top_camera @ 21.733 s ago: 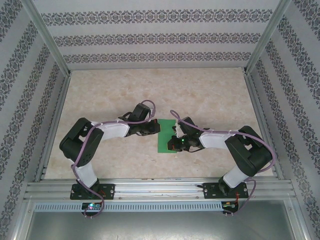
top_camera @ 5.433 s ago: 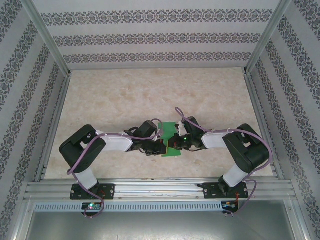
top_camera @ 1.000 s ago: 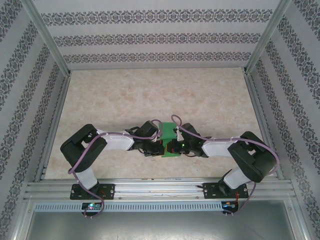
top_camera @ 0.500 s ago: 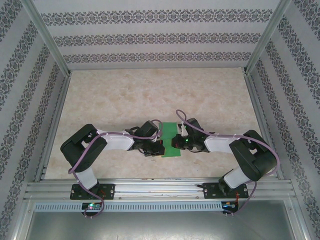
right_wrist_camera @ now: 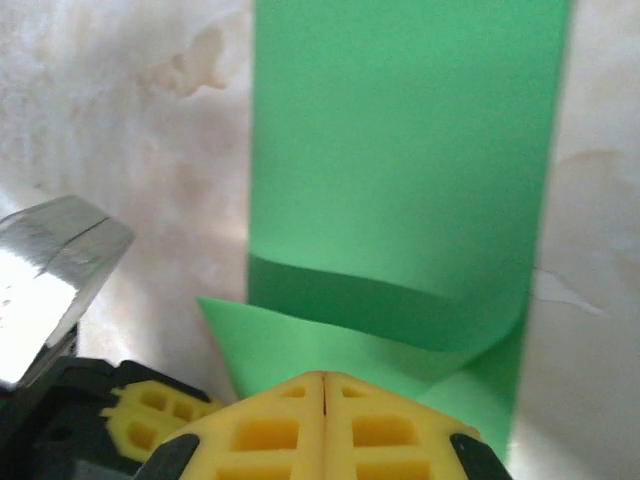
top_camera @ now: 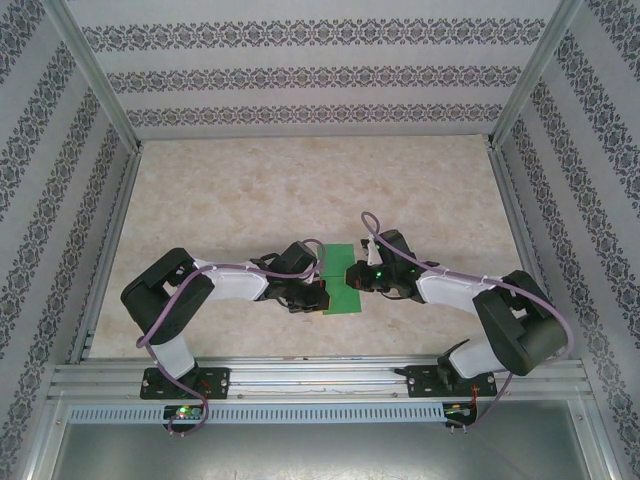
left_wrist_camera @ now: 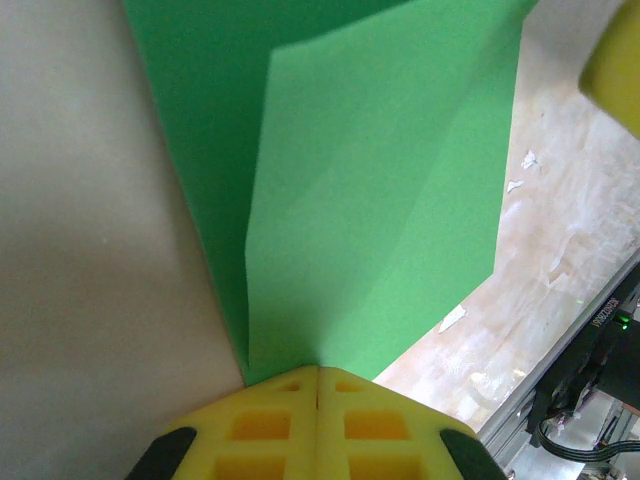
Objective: Fold a paper plane with a square sheet of paper (fold left side to right side)
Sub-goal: Fold the triangle a second time at the center of the table.
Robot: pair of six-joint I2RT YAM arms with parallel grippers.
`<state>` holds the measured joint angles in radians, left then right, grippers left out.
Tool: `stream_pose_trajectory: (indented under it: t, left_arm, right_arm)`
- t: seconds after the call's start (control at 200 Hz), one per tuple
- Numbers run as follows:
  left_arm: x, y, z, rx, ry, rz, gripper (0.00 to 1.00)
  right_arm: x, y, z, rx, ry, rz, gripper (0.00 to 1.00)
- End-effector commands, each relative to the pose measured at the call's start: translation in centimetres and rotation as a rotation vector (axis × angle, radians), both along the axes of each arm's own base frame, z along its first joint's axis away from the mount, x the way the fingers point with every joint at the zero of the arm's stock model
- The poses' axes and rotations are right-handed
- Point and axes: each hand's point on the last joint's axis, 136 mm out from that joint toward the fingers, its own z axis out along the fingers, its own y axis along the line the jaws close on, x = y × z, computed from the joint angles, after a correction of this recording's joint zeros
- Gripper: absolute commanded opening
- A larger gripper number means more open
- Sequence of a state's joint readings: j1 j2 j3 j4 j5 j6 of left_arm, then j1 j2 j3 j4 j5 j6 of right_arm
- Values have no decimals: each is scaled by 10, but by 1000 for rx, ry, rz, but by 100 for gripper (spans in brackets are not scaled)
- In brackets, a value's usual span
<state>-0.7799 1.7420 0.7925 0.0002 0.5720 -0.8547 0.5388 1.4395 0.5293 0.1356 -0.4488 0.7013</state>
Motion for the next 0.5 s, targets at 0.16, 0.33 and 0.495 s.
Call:
stream_pose_trajectory:
  t: [0.16, 0.33, 0.495]
  left_arm:
    - [-20, 28, -35, 166, 93, 31, 0]
    - [-19, 25, -31, 144, 85, 25, 0]
    - [-21, 29, -35, 171, 102, 32, 0]
  right_arm:
    - [-8, 29, -10, 34, 37, 43, 0]
    - [-9, 29, -25, -10, 62, 42, 0]
    - [-9, 13, -40, -82, 78, 26, 0]
